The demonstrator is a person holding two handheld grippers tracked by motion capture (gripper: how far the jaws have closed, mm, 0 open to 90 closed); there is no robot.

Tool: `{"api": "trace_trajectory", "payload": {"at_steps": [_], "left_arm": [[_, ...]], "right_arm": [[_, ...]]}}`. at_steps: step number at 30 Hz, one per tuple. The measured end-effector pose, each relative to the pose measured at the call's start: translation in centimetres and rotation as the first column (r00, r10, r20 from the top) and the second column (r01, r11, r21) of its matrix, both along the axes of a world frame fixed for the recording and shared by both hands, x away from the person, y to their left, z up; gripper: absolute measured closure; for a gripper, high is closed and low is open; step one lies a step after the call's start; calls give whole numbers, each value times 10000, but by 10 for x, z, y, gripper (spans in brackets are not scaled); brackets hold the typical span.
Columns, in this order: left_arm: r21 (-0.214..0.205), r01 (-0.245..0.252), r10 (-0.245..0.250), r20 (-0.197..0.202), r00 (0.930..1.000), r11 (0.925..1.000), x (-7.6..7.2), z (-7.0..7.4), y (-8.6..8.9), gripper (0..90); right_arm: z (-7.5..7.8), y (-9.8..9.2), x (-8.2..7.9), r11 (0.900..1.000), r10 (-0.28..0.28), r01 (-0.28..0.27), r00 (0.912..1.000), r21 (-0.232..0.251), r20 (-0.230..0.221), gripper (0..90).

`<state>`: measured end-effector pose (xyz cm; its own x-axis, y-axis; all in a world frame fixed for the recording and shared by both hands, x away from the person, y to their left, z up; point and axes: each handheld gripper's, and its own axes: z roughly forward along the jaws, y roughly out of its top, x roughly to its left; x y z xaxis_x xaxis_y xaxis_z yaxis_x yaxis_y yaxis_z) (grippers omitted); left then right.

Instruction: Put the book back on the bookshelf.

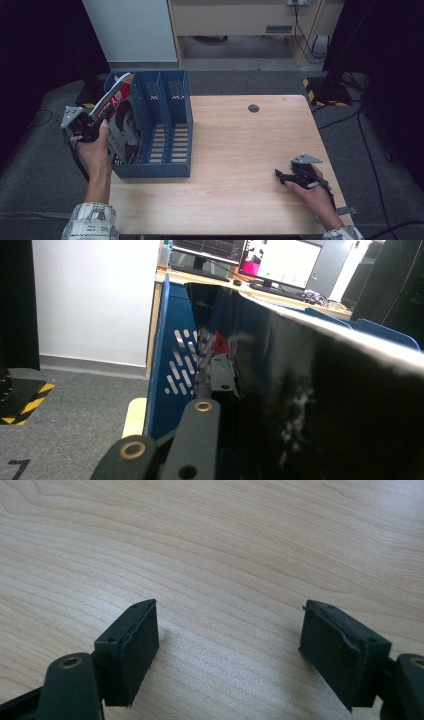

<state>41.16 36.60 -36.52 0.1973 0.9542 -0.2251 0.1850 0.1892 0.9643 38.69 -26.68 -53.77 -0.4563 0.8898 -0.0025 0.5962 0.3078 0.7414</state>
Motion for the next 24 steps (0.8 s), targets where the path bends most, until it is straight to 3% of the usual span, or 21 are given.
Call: {"api": "trace_trajectory", "payload": {"at_steps": [8,11,24], "left_arm": [[220,-226,237,-510,9984,9995,0,-2,6,838],[52,-331,333,-611,9976,9994,-1,-7,10,835],[121,-473,482,-876,9950,9988,-3,-6,18,833]], "right_arm": [[0,0,0,10000,-3,3,10000,3,-4,235],[0,0,0,10000,-1,1,10000,-1,-1,235],[0,0,0,10000,-4,4,10000,2,-2,235]]}}
